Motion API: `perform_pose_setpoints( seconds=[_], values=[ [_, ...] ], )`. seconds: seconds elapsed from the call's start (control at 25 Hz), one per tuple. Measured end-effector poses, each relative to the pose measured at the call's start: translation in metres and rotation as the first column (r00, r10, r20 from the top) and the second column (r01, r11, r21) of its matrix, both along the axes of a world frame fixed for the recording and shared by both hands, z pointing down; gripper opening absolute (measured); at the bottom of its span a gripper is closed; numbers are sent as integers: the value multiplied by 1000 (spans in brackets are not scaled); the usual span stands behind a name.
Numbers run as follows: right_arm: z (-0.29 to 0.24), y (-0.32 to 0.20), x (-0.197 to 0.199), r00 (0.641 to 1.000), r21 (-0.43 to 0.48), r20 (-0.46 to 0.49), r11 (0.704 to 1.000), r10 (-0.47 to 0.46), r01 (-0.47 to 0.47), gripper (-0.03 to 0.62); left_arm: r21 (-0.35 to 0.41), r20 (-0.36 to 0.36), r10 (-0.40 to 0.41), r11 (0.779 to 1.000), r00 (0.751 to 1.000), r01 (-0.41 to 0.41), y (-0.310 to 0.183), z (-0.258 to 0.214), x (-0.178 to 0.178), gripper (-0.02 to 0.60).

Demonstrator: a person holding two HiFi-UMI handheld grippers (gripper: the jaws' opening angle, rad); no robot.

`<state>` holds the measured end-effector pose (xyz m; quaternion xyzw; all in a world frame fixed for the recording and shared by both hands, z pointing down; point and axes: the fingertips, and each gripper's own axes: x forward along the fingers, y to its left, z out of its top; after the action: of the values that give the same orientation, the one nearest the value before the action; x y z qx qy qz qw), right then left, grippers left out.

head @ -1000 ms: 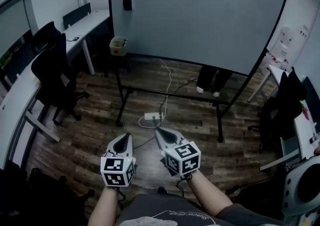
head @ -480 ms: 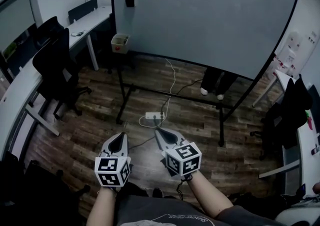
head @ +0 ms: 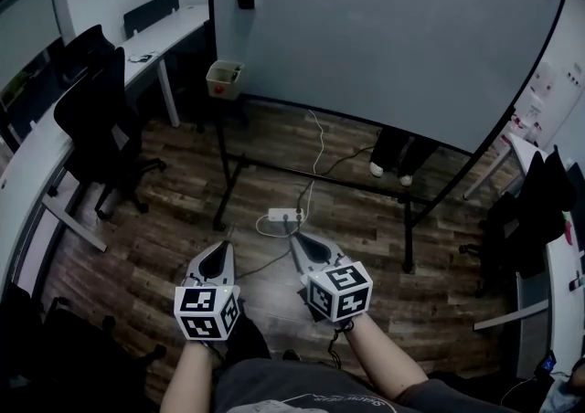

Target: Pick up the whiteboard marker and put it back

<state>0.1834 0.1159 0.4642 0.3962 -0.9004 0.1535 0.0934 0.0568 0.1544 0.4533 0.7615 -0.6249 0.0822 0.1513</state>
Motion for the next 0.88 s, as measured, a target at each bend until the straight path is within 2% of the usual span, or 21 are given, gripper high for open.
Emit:
perform_pose_setpoints(
  seconds=[0.56, 0.88],
  values=[
    [-3, -131, -81, 999, 1, 11, 999, 34, -34, 23, 15, -9, 51, 999, 999, -51, -137, -7, -75, 14],
    [-8, -185, -116, 996, -10, 19, 996, 90, -90, 23, 18, -21, 84, 996, 996, -83, -191, -12, -115, 14]
  ],
)
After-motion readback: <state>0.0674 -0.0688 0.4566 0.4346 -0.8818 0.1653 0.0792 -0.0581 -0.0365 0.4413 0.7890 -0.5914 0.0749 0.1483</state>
